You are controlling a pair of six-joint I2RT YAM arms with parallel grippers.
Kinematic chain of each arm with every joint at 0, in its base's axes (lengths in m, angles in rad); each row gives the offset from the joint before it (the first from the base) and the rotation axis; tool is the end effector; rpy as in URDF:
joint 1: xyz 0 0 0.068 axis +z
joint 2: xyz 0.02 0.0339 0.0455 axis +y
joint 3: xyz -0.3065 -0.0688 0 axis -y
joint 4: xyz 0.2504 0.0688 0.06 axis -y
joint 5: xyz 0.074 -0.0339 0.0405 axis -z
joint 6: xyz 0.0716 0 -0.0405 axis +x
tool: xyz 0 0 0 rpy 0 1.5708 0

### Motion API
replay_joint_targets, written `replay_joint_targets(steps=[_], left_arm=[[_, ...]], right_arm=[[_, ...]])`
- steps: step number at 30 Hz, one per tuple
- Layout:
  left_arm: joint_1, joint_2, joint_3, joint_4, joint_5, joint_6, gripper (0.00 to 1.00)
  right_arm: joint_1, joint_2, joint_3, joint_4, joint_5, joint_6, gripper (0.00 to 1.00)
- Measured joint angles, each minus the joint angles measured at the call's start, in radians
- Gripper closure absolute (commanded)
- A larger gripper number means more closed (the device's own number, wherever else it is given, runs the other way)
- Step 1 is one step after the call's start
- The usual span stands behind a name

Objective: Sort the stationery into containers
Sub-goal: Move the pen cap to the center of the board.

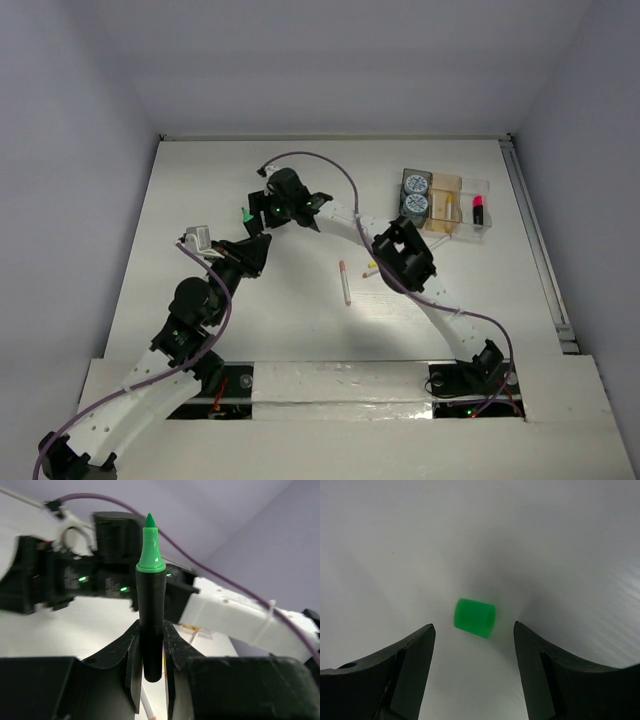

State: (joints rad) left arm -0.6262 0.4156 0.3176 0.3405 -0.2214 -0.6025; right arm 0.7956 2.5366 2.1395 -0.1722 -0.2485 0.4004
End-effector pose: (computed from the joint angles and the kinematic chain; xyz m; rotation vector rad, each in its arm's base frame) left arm 0.1180 -0.0660 0.3070 -0.1791 1.3782 -0.8883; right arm 0.4402 0.4745 0.1690 -0.5988 2.1992 0.9353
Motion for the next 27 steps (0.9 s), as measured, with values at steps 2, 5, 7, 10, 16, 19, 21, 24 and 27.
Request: replay_joint_targets(steps=[2,5,7,10,16,19,21,24,27], left_arm=[[0.0,0.0,-0.004,0.018,0.014,0.0,1.0],[0.0,-0.002,-0.005,0.031,0.032,0.0,1.0],[0.0,-0.011,-0.01,0.035,0.039,0.0,1.0],[0.0,-0.039,-0.013,0.036,0.041,0.003,1.0],[0.0,-0.107,-0.016,0.037,0.037,0.01,1.0],[0.0,-0.122,-0.016,0.037,0.037,0.012,1.0],[0.0,-0.122,-0.017,0.037,0.037,0.012,1.0],[0.0,-0.122,-0.024,0.038,0.037,0.013,1.0],[0.0,-0.122,-0.036,0.037,0.037,0.016,1.0]], right_arm=[[0.036,0.058,0.081,-0.044,0.04,-0.01,0.3],[0.072,0.093,0.153,-0.078,0.089,-0.017,0.3],[0.09,0.106,0.179,-0.095,0.119,-0.019,0.3],[0.102,0.12,0.202,-0.104,0.163,-0.021,0.32],[0.12,0.146,0.247,-0.126,0.305,-0.05,0.43],[0.13,0.157,0.27,-0.148,0.378,-0.067,0.49],[0.137,0.171,0.295,-0.164,0.417,-0.077,0.49],[0.15,0.182,0.314,-0.173,0.464,-0.1,0.54],[0.161,0.183,0.315,-0.179,0.5,-0.117,0.61]])
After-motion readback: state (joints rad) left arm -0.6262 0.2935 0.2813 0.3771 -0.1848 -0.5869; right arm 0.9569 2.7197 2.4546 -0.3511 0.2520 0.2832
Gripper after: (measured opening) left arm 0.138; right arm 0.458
